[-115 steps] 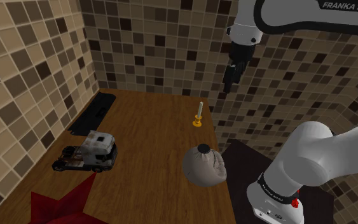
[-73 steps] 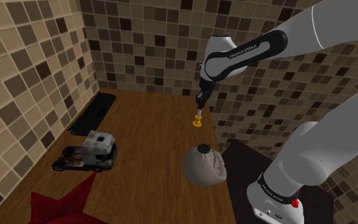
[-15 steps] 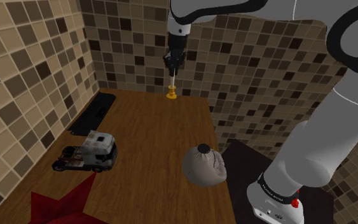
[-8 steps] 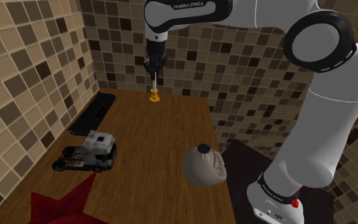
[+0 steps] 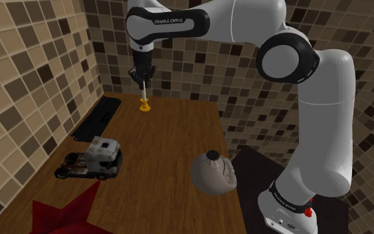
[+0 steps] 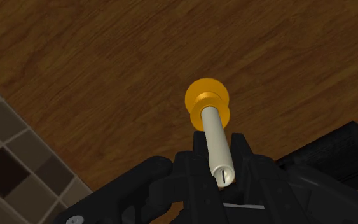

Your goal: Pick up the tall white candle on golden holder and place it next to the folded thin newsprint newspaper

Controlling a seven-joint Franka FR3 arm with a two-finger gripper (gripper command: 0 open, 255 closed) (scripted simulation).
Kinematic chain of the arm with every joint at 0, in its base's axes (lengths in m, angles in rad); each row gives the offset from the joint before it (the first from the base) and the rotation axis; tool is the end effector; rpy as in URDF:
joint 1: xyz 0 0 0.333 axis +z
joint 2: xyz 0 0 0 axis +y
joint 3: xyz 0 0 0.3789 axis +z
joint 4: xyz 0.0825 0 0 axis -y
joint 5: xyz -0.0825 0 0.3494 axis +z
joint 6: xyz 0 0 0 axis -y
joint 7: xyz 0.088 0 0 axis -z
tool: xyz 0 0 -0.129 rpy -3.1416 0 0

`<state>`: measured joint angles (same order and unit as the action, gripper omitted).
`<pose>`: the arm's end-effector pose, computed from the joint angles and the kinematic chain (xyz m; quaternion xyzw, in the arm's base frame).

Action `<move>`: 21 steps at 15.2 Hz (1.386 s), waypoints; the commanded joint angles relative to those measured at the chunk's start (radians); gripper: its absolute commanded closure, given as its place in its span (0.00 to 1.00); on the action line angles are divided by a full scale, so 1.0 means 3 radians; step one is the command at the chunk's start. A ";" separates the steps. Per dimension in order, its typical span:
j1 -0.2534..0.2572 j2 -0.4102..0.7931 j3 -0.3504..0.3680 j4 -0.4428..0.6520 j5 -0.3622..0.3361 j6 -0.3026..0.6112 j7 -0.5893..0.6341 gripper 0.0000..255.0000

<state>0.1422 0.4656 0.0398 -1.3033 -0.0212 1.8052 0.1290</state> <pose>0.6852 0.1174 0.5211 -0.9995 -0.0265 -0.0183 0.0014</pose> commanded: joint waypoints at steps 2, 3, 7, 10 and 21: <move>0.0006 0.0046 0.0001 -0.0054 -0.0003 0.0102 0.0011 1.00; 0.0006 0.0048 0.0001 -0.0094 -0.0003 0.0145 0.0011 1.00; 0.0005 0.0064 0.0000 -0.0250 -0.0004 0.0316 0.0013 1.00; 0.0004 0.0084 -0.0001 -0.0354 -0.0005 0.0440 0.0014 1.00; 0.0003 0.0139 -0.0002 -0.0523 -0.0009 0.0665 0.0017 1.00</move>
<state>0.1432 0.5074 0.0390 -1.4598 -0.0238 2.0043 0.1341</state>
